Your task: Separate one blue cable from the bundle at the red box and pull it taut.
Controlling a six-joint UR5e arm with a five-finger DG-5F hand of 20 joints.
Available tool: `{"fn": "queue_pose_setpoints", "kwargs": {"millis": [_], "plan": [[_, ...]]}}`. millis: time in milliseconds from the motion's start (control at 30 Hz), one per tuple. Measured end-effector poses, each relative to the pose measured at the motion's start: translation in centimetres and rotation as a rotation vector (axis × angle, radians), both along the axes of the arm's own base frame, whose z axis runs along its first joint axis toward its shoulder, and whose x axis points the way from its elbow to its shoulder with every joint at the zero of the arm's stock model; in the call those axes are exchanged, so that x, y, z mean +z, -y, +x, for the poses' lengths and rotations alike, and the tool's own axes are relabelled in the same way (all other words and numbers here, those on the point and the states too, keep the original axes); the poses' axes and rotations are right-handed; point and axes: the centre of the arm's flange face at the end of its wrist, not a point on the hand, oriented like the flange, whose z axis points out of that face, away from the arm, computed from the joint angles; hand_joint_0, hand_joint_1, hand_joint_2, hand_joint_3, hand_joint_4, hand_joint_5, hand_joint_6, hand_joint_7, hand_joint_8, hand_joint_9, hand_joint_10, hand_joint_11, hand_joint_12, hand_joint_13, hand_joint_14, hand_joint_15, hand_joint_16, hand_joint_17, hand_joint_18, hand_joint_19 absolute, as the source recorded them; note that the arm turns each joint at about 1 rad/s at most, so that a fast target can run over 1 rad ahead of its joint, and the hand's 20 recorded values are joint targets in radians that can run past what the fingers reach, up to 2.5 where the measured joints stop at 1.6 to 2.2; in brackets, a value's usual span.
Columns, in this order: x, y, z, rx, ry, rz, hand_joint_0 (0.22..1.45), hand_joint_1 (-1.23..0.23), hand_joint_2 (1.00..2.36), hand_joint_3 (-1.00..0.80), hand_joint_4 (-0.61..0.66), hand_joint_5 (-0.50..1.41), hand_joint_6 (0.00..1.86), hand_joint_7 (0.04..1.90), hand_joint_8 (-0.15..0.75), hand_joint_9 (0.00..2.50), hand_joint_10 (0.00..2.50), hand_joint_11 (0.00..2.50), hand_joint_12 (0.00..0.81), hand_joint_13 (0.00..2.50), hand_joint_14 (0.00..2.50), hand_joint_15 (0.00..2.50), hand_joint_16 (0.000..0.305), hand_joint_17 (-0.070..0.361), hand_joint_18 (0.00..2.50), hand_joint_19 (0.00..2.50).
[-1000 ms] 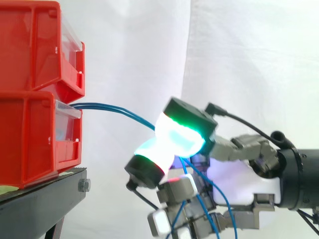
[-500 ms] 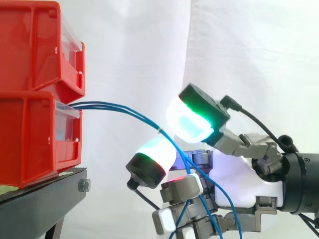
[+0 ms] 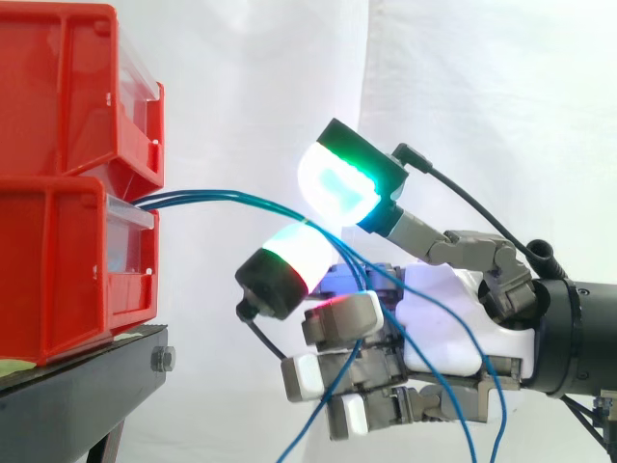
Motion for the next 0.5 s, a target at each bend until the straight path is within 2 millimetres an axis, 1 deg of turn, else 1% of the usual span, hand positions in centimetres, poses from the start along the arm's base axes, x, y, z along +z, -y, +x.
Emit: {"fn": "queue_pose_setpoints", "kwargs": {"millis": [133, 167, 233, 367, 400, 500], "plan": [[0.28, 0.03, 0.21, 0.001, 0.024, 0.011, 0.64, -0.76, 1.01, -0.38, 0.02, -0.16, 0.83, 1.31, 0.314, 1.17, 0.03, 1.30, 0.406, 0.97, 0.03, 0.69, 0.053, 0.118, 0.88, 0.85], [0.33, 0.03, 0.25, 0.001, 0.029, 0.012, 0.66, -0.81, 1.01, -0.36, 0.01, -0.16, 0.83, 1.31, 0.318, 1.16, 0.03, 1.29, 0.404, 0.97, 0.03, 0.69, 0.053, 0.118, 0.88, 0.84], [0.43, 0.01, 0.32, 0.002, 0.037, 0.014, 0.67, -0.83, 1.01, -0.34, 0.00, -0.17, 0.84, 1.30, 0.314, 1.15, 0.03, 1.28, 0.400, 0.96, 0.03, 0.69, 0.052, 0.118, 0.88, 0.83], [0.49, -0.01, 0.37, 0.003, 0.042, 0.015, 0.74, -0.88, 1.01, -0.40, -0.07, -0.18, 0.86, 1.31, 0.311, 1.13, 0.03, 1.28, 0.390, 0.96, 0.03, 0.69, 0.052, 0.117, 0.87, 0.80], [0.50, -0.01, 0.37, 0.003, 0.043, 0.015, 0.76, -0.89, 1.01, -0.44, -0.07, -0.18, 0.86, 1.35, 0.301, 1.13, 0.03, 1.29, 0.389, 0.96, 0.03, 0.68, 0.051, 0.115, 0.86, 0.79], [0.50, -0.01, 0.38, 0.004, 0.044, 0.016, 0.80, -0.91, 1.00, -0.50, -0.09, -0.19, 0.87, 1.32, 0.300, 1.12, 0.03, 1.28, 0.384, 0.96, 0.03, 0.68, 0.050, 0.113, 0.85, 0.78]]}}
